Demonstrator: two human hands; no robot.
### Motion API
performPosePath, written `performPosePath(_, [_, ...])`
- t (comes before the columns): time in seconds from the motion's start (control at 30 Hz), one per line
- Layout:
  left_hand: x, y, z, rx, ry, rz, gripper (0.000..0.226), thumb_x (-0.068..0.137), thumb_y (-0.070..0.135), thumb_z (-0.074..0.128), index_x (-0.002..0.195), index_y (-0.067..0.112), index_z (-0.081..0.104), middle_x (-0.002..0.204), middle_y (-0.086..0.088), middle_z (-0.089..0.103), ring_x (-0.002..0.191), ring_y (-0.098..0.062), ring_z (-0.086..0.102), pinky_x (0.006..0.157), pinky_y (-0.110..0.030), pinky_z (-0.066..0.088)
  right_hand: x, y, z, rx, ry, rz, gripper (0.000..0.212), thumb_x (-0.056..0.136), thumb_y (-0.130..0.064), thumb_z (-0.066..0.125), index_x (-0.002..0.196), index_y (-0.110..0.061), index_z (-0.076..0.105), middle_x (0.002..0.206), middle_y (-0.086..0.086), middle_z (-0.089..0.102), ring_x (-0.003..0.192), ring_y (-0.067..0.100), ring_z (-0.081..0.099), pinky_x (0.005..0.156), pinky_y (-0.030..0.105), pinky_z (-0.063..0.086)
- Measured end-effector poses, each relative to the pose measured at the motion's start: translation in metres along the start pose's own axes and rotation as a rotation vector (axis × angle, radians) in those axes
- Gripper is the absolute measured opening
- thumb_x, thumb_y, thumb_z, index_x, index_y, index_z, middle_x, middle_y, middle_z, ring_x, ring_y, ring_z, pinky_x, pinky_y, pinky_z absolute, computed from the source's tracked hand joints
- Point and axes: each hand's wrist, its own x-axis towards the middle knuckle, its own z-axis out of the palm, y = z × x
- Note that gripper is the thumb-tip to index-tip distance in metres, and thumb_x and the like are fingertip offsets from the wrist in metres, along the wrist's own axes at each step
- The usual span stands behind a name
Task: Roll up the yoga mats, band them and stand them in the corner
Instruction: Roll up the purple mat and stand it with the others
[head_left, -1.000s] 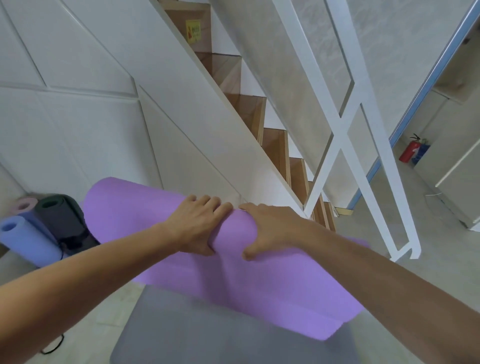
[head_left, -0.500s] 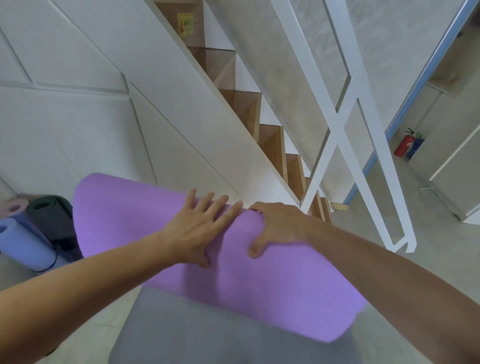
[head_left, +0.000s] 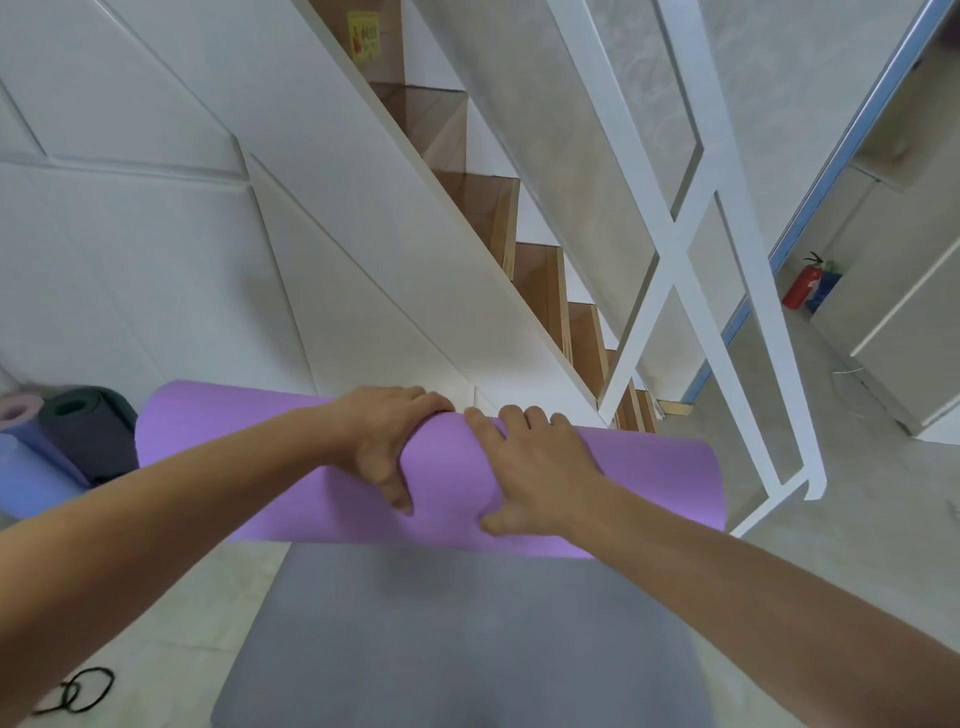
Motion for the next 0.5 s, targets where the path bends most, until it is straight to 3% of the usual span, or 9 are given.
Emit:
performPosePath(0.13, [-0.004,0.003,0.009,0.168,0.02,0.041,0.133,0.053,0.074,0.078,0.156,0.027,0.007,0.143,0.001,0.039,0.128,-0.024,0.046,0.107,-0.04,0.037,0.008,0.007,-0.001,0.272,-0.089,0.092,0.104,0.059,-0.066,0.076,0.144,-0.03,0.028,0.118,0.003,0.054,0.104,0.027,0.053,0.079,0.037,0.042])
performPosePath(0.27, [-0.015,0.011,0.025,0.451,0.156,0.121,0.152,0.043,0.08,0.076,0.155,0.025,-0.013,0.151,-0.007,0.028,0.133,-0.032,0.036,0.111,-0.054,0.024,0.013,0.016,0.003,0.62,-0.215,0.189,0.105,0.05,-0.068,0.082,0.14,-0.037,0.039,0.115,-0.01,0.062,0.101,0.018,0.059,0.084,0.034,0.045])
performPosePath(0.37, [-0.015,0.011,0.032,0.507,0.264,0.201,0.152,0.035,0.079,0.076,0.157,0.022,0.004,0.138,-0.013,0.044,0.117,-0.036,0.048,0.098,-0.057,0.036,0.013,0.019,0.005,0.824,-0.302,0.211,0.097,0.053,-0.064,0.086,0.137,-0.037,0.046,0.117,-0.014,0.061,0.103,0.014,0.059,0.092,0.033,0.048])
performPosePath(0.5, [-0.01,0.007,0.04,0.397,0.367,0.263,0.117,0.049,0.073,0.067,0.145,0.016,0.031,0.113,-0.012,0.057,0.086,-0.033,0.059,0.07,-0.041,0.047,0.011,0.017,-0.001,0.755,-0.324,0.148,0.095,0.058,-0.069,0.08,0.14,-0.038,0.041,0.119,-0.012,0.06,0.103,0.015,0.059,0.092,0.035,0.048])
